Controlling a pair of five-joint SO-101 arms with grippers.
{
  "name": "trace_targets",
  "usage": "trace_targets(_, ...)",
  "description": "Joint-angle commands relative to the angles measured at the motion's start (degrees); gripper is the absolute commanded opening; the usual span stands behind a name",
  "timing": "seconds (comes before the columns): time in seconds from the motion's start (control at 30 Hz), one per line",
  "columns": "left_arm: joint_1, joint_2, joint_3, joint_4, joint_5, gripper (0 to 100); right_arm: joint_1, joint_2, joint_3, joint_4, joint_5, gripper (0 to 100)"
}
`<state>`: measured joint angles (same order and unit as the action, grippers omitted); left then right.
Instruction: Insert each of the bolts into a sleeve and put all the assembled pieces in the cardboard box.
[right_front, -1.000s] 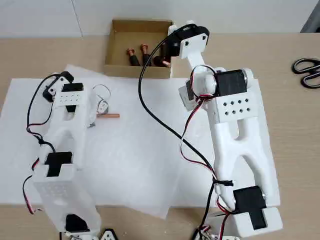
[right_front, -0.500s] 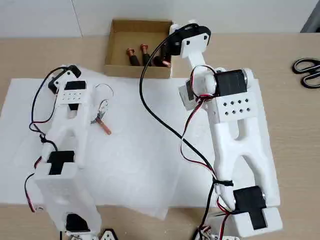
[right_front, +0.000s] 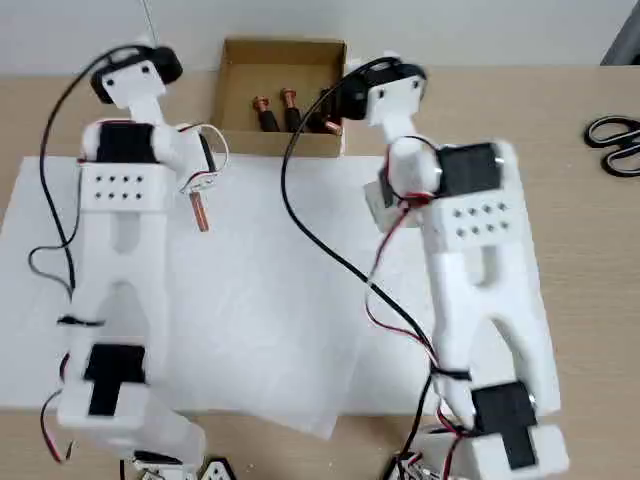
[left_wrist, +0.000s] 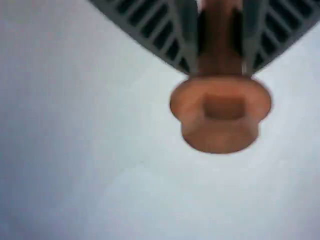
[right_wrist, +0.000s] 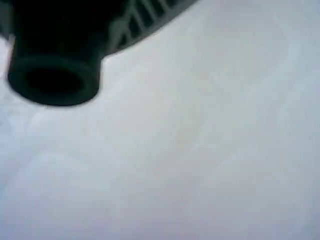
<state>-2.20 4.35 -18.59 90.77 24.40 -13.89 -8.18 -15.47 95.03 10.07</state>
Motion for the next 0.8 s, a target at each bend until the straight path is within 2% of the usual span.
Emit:
trace_targets(0.0, 0.88, -9.58, -2.95, 0.35, -2.29, 1, 0.31, -11.82, -0.26, -0.04, -0.26, 0.9)
trace_targets(0.2, 2.46, -16.70, -2.86, 0.35, -2.99, 1, -1.63, -29.05, 15.30, -8.31, 2.73, 0.8)
trace_targets(0.43, 2.64, -17.76, -2.86, 0.35, -2.99, 1, -1.27, -45.23, 36.57, -13.05, 6.68, 0.7)
trace_targets(0.6, 3.25, -17.76, -2.86, 0.09, -2.81, 1, -1.54, -56.31, 52.84, -30.11, 3.60, 0.7)
trace_targets(0.77, 8.62, -17.41, -2.86, -0.97, -3.08, 1, -1.63, -63.43, 73.76, -50.15, 4.75, 0.7)
